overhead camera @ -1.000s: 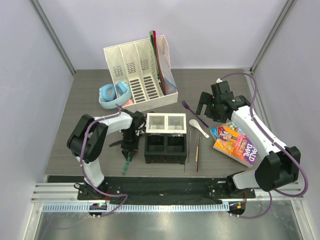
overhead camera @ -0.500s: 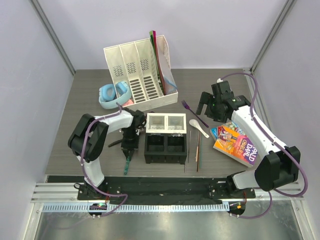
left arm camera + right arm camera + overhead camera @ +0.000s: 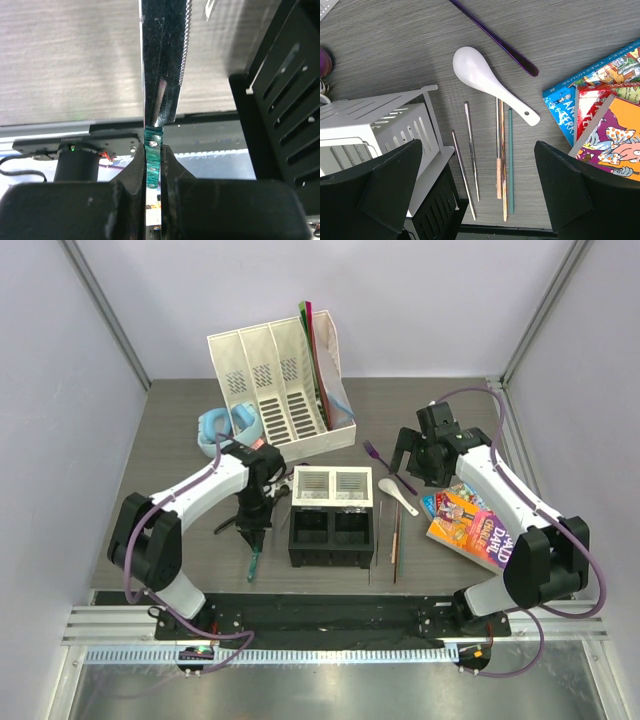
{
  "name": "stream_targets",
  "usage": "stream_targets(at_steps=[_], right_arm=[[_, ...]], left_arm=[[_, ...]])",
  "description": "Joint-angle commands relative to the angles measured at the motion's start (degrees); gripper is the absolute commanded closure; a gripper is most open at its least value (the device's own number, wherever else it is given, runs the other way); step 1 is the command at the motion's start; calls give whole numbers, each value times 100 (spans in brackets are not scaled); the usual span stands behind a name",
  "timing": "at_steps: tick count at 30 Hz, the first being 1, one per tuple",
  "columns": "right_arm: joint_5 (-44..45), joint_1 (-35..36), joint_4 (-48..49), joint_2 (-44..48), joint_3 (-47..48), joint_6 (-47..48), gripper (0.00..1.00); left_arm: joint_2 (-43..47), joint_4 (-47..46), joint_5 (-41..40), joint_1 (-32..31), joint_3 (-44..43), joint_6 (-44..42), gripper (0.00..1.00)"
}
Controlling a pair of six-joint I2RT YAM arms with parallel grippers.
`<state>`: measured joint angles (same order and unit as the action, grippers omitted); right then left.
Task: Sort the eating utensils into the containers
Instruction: Pick up the knife at the center of the board.
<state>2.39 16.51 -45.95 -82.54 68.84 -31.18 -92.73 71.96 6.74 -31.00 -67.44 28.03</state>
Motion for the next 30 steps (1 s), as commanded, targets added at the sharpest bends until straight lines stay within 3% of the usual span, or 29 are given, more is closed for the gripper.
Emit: stream_targets(at_steps=[1, 14, 18, 24, 26, 30], right_arm=[[-28, -25, 25, -51, 183, -37, 0], [42, -25, 16, -104, 235, -81, 0], [42, -25, 25, -174, 323, -116, 0], [-2, -17, 60, -341, 472, -169, 0], [-20, -25, 87, -403, 508, -195, 1], [-37, -17, 113, -508, 578, -213, 0]], left_arm=[[299, 222, 248, -20, -15, -9, 100], [1107, -410, -638, -28, -1139, 255, 100], [1423, -1199, -1061, -28, -1421, 299, 100], [1705, -2685, -1158, -46, -1079, 317, 100], [1618, -3345, -1158, -72, -938, 256, 100], [1162, -3751, -1306, -257, -1104, -34, 100]])
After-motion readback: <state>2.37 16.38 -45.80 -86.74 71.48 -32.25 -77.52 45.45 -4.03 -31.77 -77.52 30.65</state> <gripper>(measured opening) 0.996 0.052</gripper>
